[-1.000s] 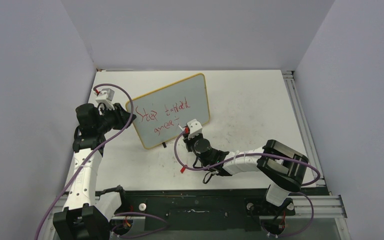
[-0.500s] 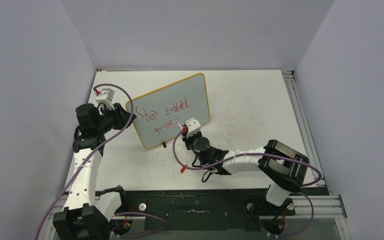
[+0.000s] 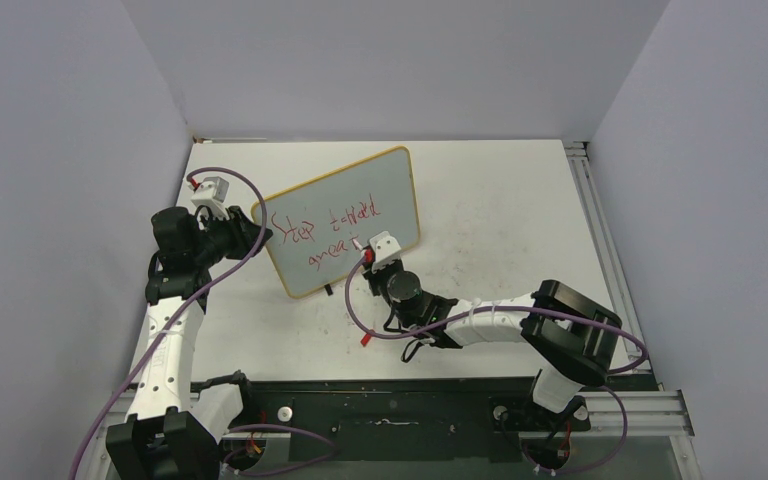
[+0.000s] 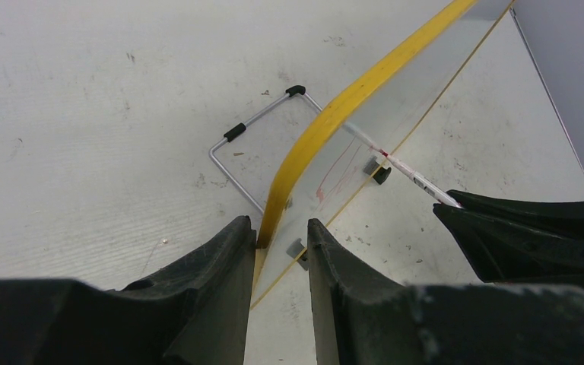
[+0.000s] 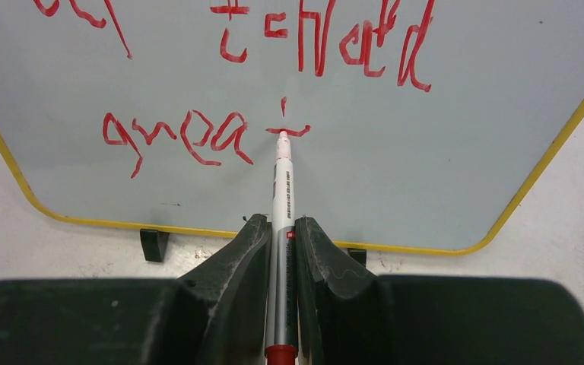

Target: Write a sentence on the whiteboard

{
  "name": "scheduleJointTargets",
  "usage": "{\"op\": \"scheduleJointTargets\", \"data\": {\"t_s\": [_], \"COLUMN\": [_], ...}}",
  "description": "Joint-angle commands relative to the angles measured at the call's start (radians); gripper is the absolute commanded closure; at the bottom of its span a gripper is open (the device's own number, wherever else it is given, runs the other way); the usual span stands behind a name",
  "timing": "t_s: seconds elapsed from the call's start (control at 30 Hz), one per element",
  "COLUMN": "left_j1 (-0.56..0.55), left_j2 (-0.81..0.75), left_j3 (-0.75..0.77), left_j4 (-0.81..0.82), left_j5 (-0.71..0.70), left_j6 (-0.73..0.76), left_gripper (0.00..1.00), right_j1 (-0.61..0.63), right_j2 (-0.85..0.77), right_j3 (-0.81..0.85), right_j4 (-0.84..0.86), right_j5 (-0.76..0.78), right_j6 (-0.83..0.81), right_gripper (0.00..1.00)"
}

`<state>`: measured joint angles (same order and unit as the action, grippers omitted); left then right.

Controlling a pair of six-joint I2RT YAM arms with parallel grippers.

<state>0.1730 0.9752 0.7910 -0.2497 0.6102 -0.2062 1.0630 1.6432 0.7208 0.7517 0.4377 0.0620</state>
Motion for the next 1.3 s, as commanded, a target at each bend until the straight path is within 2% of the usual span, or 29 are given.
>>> {"op": "scheduleJointTargets", "data": {"t_s": [0.0,0.77,1.27], "left_j1": [0.007,0.006,0.006], "left_j2": [-0.016,-0.017,-0.017], "left_j3": [0.007,0.005,0.005], "left_j4": [0.044,0.041,0.042], "left_j5": [0.022,0.021,0.021], "left_j6": [-0.001,-0.001,0.0], "left_gripper": [0.71,0.71,0.71], "right_j1": [0.003,0.012,0.012], "right_j2": [-0.047,-0.02,0.013], "right_j3": [0.043,-0.034,-0.024], "right_j4": [0.058,0.033,0.021], "right_j5": [0.017,0.022,0.007], "right_j6": [-0.012,0.06,0.064], "right_gripper": [0.95,0.95,0.95]}}
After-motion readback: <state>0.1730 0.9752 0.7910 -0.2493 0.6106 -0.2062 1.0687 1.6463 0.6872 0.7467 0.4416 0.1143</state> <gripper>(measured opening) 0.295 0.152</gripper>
